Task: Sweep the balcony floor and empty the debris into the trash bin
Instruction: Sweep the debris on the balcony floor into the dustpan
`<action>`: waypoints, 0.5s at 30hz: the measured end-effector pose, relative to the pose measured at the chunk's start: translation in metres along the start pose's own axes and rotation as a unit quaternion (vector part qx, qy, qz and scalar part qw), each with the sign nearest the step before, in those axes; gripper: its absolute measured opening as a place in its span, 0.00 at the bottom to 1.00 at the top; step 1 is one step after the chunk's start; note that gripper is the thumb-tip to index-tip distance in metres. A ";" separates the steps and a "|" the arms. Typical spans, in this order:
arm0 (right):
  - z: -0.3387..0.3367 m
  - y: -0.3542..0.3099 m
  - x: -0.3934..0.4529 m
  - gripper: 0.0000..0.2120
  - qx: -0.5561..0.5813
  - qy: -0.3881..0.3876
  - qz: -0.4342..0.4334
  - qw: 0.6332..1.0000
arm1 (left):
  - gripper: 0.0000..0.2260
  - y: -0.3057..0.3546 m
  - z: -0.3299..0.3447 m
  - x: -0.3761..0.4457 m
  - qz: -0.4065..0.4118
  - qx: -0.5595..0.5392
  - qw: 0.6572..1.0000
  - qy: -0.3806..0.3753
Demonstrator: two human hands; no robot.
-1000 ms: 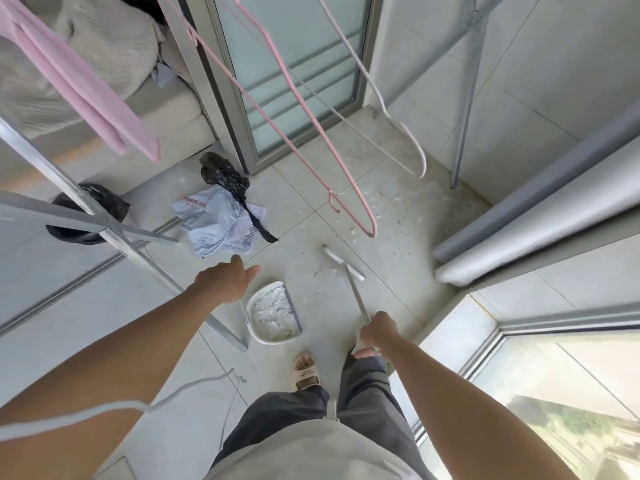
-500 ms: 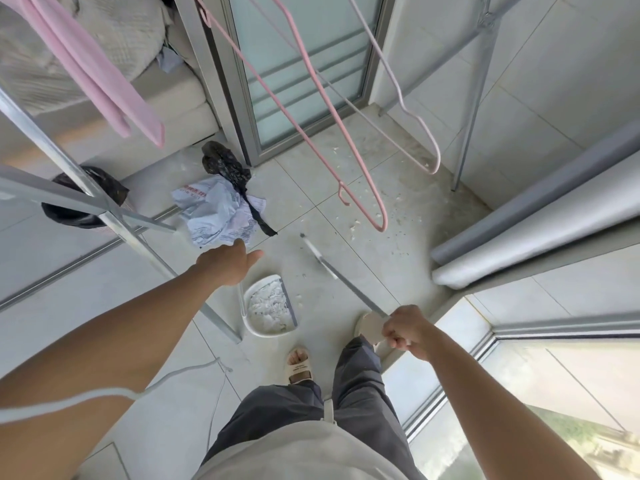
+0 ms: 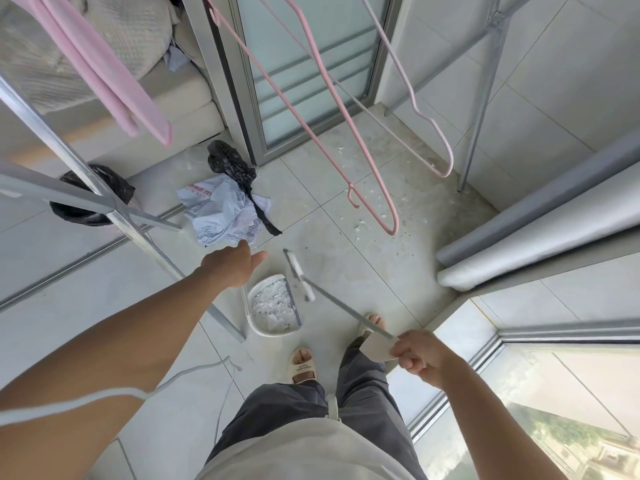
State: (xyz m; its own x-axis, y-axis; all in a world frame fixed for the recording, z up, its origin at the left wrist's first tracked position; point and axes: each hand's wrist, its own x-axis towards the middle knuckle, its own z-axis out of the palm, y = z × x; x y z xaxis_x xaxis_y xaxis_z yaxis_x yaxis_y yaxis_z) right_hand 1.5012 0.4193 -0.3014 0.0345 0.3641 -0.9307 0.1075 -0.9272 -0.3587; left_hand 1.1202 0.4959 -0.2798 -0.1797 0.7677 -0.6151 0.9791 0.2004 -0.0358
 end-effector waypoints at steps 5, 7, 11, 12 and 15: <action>0.024 -0.010 0.011 0.10 -0.022 0.031 -0.026 0.999 | 0.31 0.006 -0.006 0.001 0.002 0.003 1.000 0.000; 0.043 -0.010 0.020 0.11 -0.049 0.038 -0.024 0.998 | 0.32 0.011 -0.006 0.003 0.002 0.004 1.000 -0.003; 0.067 -0.001 0.032 0.05 -0.057 0.017 0.025 0.998 | 0.34 0.019 -0.007 0.004 0.000 0.001 1.000 -0.013; 0.065 0.001 0.033 0.05 -0.035 0.000 0.040 0.999 | 0.34 0.020 -0.007 0.004 0.000 0.000 1.000 -0.015; 0.041 0.002 0.035 0.06 0.043 -0.040 0.063 0.996 | 0.33 0.021 -0.006 0.005 0.003 -0.004 1.000 -0.015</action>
State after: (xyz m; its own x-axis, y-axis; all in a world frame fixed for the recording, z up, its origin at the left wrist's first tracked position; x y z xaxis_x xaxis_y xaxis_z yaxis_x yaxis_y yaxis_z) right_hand 1.4623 0.4268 -0.3371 -0.0372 0.2403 -0.9700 0.0211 -0.9703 -0.2412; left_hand 1.1393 0.5072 -0.2789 -0.1714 0.7499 -0.6390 0.9792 0.2012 -0.0265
